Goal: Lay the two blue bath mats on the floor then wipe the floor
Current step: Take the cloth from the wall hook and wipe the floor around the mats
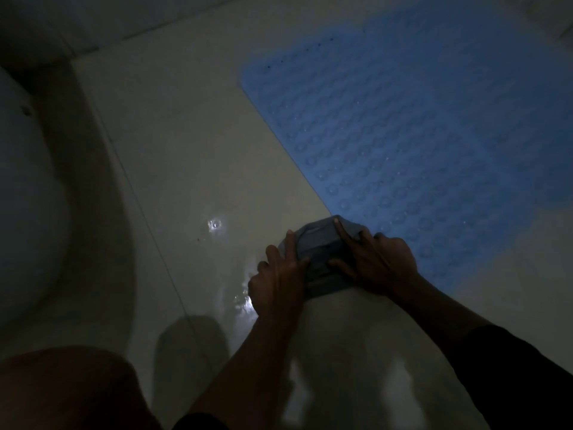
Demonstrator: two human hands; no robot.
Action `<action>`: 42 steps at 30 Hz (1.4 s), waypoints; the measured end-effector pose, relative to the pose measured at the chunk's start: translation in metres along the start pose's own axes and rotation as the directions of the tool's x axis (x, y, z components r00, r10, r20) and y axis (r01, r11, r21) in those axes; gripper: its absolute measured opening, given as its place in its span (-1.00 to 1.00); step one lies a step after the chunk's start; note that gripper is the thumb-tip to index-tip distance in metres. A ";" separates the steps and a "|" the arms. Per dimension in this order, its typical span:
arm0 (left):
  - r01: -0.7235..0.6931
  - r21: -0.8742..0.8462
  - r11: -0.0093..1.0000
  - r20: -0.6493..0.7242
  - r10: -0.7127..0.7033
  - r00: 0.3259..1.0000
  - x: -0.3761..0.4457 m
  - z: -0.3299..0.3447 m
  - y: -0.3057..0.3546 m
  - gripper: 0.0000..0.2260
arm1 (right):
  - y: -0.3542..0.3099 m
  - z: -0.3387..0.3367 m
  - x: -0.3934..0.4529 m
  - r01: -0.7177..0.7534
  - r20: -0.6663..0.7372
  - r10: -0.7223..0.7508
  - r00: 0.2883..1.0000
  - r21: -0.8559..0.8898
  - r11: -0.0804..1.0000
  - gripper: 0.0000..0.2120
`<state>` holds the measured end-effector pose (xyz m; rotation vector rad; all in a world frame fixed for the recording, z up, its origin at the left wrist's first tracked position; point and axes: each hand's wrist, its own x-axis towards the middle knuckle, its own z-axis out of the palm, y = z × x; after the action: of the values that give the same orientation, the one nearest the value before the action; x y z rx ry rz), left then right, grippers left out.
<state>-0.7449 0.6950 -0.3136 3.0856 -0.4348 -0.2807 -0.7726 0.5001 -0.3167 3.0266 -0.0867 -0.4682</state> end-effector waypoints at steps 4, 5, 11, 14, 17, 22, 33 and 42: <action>0.063 -0.139 0.988 0.173 -0.039 0.984 0.015 -0.008 -0.008 -0.40 | -0.004 -0.016 0.019 -0.006 0.110 0.002 0.994 0.037 0.999 -0.19; 0.082 -0.184 0.979 0.204 -0.044 0.978 0.018 -0.009 -0.008 -0.41 | -0.006 -0.021 0.023 -0.002 0.138 -0.004 0.990 0.039 0.999 -0.20; 0.174 -0.318 0.932 0.264 -0.089 0.960 0.034 -0.023 -0.014 -0.47 | -0.007 -0.041 0.051 0.007 0.198 -0.014 0.980 0.036 0.999 -0.26; 0.182 -0.287 0.941 0.225 -0.119 0.967 0.049 -0.026 -0.017 -0.47 | -0.008 -0.042 0.067 0.030 0.165 -0.035 0.986 0.029 0.999 -0.27; 0.160 -0.177 0.971 0.159 -0.132 0.978 0.063 -0.030 -0.023 -0.49 | -0.014 -0.039 0.081 0.050 0.071 -0.053 0.996 0.039 0.998 -0.28; 0.219 -0.071 0.973 0.102 -0.211 0.972 0.096 -0.028 -0.039 -0.49 | -0.022 -0.042 0.130 0.117 -0.023 -0.116 0.993 0.072 0.990 -0.32; 0.384 -0.167 0.908 0.110 -0.370 0.922 0.180 -0.048 -0.060 -0.46 | -0.041 -0.083 0.225 0.225 -0.173 -0.223 0.959 -0.011 0.974 -0.38; 0.443 -0.204 0.873 0.104 -0.431 0.896 0.237 -0.057 -0.072 -0.46 | -0.043 -0.106 0.291 0.289 -0.229 -0.275 0.934 0.032 0.957 -0.47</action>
<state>-0.4910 0.6986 -0.3016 2.9161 0.2918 -0.3897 -0.4616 0.5308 -0.3069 3.1435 0.3583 -0.1403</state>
